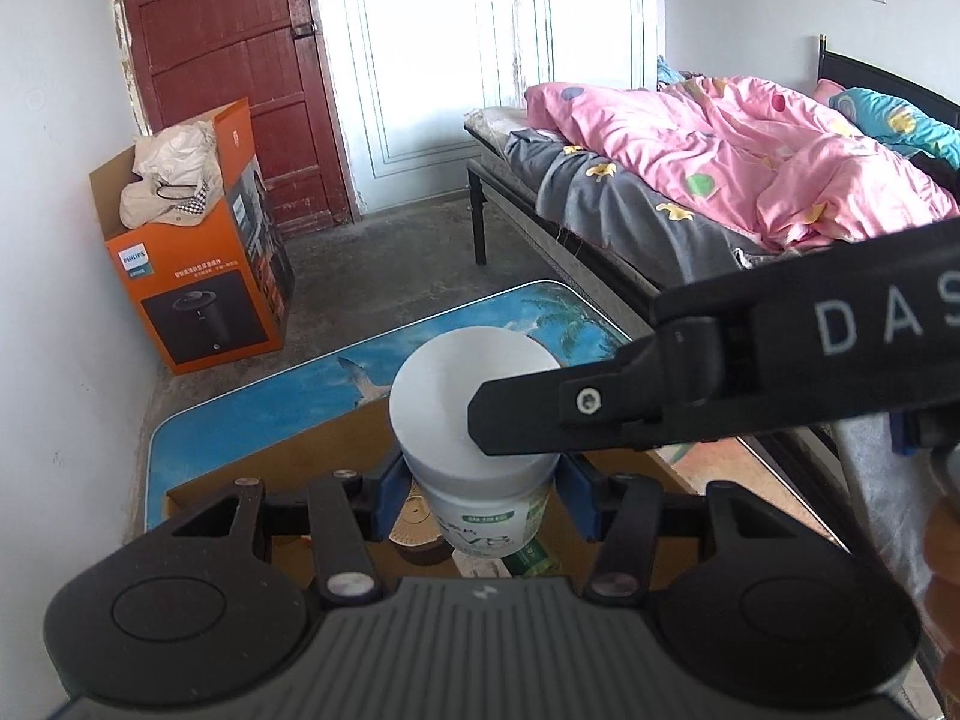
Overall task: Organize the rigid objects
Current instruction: 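Lift the white jar and carry it over the box with the right gripper, then lower the white jar into the box and open the right gripper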
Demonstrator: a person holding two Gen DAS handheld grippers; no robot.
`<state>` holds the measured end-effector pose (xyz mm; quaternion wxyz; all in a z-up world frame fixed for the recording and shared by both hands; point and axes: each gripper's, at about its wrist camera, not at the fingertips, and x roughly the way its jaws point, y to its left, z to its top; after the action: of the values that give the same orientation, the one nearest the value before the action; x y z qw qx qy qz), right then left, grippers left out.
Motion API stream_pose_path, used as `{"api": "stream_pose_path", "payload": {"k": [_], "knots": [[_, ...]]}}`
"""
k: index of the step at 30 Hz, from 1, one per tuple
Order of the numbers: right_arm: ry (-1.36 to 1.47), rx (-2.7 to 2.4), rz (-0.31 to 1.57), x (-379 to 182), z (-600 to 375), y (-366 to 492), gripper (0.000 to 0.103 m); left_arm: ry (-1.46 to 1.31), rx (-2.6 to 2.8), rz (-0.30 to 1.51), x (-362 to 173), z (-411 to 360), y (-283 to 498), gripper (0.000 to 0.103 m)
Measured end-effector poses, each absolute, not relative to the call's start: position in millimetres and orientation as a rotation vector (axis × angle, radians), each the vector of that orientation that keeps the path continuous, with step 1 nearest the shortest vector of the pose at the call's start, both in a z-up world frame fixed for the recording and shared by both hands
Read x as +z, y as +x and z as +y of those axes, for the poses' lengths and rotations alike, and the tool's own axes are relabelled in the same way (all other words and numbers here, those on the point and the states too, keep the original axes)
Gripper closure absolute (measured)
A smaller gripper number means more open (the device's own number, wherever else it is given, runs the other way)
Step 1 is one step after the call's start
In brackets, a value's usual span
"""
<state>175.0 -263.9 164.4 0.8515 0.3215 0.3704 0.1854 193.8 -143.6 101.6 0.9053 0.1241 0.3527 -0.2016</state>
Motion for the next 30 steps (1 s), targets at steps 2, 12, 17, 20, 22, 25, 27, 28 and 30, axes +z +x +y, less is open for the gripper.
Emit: {"api": "stream_pose_path", "payload": {"k": [2, 12, 17, 20, 22, 25, 27, 28, 30], "knots": [[0.684, 0.382, 0.802, 154, -274, 194, 0.065, 0.256, -0.421, 0.759, 94, -152, 211, 0.049], [0.681, 0.359, 0.904, 97, -301, 282, 0.065, 0.231, -0.418, 0.904, 45, -175, 302, 0.049], [0.666, 0.358, 0.930, 76, -304, 309, 0.065, 0.221, -0.405, 0.952, 24, -181, 331, 0.049], [0.639, 0.351, 0.941, 67, -304, 320, 0.065, 0.221, -0.400, 0.978, 13, -186, 343, 0.048], [0.611, 0.345, 0.942, 64, -303, 323, 0.065, 0.193, -0.414, 1.002, 6, -186, 348, 0.048], [0.607, 0.352, 0.940, 60, -303, 327, 0.065, 0.196, -0.413, 1.027, -1, -189, 352, 0.046], [0.590, 0.344, 0.932, 61, -304, 326, 0.065, 0.200, -0.411, 1.022, 0, -190, 351, 0.045], [0.585, 0.342, 0.930, 61, -304, 325, 0.065, 0.199, -0.410, 1.022, 1, -190, 351, 0.043], [0.588, 0.338, 0.915, 64, -306, 321, 0.065, 0.188, -0.409, 1.023, 4, -188, 350, 0.035]]}}
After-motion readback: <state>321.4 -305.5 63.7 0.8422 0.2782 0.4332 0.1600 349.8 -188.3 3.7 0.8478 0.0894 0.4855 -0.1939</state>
